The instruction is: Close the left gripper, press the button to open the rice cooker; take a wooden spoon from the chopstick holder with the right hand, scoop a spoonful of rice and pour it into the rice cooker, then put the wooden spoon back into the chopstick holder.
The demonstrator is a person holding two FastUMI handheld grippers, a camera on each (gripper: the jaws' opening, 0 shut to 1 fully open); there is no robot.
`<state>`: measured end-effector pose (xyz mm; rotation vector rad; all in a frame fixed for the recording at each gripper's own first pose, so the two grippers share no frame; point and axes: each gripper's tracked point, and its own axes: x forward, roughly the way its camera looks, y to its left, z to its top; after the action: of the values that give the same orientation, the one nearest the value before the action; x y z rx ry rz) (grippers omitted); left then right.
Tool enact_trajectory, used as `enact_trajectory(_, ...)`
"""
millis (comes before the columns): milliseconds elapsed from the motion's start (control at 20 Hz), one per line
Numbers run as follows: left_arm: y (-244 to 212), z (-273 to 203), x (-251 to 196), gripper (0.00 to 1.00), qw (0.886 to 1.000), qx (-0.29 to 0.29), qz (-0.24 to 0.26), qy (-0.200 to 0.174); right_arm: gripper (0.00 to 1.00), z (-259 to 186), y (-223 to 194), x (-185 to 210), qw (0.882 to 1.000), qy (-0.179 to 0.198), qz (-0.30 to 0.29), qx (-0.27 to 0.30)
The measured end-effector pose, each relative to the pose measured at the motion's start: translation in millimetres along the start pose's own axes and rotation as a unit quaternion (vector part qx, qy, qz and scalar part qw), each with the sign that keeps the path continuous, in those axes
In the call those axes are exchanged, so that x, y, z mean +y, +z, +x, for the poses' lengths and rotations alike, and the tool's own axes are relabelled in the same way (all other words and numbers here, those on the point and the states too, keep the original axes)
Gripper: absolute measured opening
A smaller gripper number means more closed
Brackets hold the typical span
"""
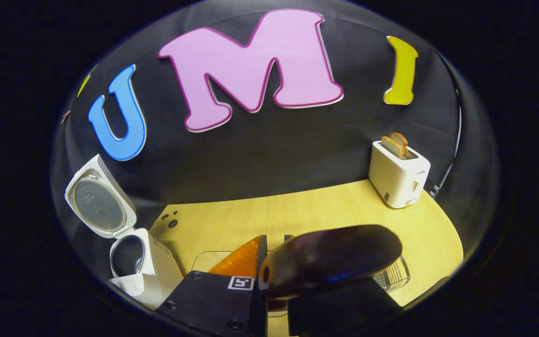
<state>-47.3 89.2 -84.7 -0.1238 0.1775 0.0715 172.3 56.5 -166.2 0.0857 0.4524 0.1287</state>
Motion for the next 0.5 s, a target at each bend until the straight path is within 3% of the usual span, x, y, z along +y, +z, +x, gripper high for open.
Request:
enact_trajectory(200,-14,2,0,0.96,1.0,0.015,-0.006,-0.014,0.1,31,-26,15,0.999,-0.01,-0.03,0.008)
enact_trajectory(500,-27,8,5,0.96,0.998,0.022,-0.044,-0.028,0.1,62,-62,6,0.995,-0.047,-0.081,0.024)
